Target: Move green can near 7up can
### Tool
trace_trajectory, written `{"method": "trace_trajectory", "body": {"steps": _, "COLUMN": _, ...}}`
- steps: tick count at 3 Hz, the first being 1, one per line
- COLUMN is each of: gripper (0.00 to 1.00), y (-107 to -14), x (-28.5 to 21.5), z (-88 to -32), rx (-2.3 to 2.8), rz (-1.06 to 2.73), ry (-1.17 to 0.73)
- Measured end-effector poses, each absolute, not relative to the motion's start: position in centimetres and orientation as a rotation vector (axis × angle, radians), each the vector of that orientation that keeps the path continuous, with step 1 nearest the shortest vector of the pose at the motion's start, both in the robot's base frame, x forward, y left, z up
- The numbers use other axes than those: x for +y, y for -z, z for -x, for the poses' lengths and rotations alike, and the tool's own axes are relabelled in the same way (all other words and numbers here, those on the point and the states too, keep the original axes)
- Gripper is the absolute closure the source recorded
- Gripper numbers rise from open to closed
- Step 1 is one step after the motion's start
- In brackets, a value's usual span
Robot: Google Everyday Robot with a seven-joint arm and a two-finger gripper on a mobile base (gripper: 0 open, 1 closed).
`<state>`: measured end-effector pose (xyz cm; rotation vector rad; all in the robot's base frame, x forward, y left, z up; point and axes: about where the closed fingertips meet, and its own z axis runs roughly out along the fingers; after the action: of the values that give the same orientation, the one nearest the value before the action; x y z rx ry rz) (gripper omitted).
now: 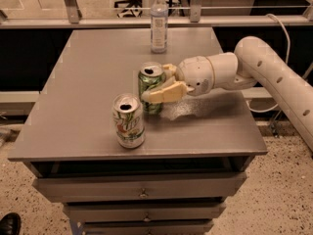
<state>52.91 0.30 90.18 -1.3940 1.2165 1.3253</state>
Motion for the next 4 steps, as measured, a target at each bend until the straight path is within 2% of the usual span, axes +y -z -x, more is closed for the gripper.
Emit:
{"method": "trace_trajectory", "body": {"steps": 1, "gripper": 0.87, "y": -89.5, "x": -0.1, "z": -52.4, "rx": 1.194, "rz": 1.452, "ry": -1.342}}
{"method": "trace_trajectory", "body": {"steps": 2, "gripper": 0.64, "y": -88.6, "x": -1.2, "z": -52.2, "rx": 1.199, "rz": 1.497, "ry": -1.348}}
{"method": "trace_trajectory", "body": {"steps": 3, "gripper": 0.33, "y": -87.7, "x": -2.2, "z": -51.7, "rx": 1.213, "rz": 1.544, "ry": -1.368}}
{"method": "trace_trajectory", "body": {"steps": 4, "gripper": 0.10, "y": -87.4, "x": -2.4, "z": -51.5, "rx": 1.215, "rz": 1.568, "ry": -1.378}}
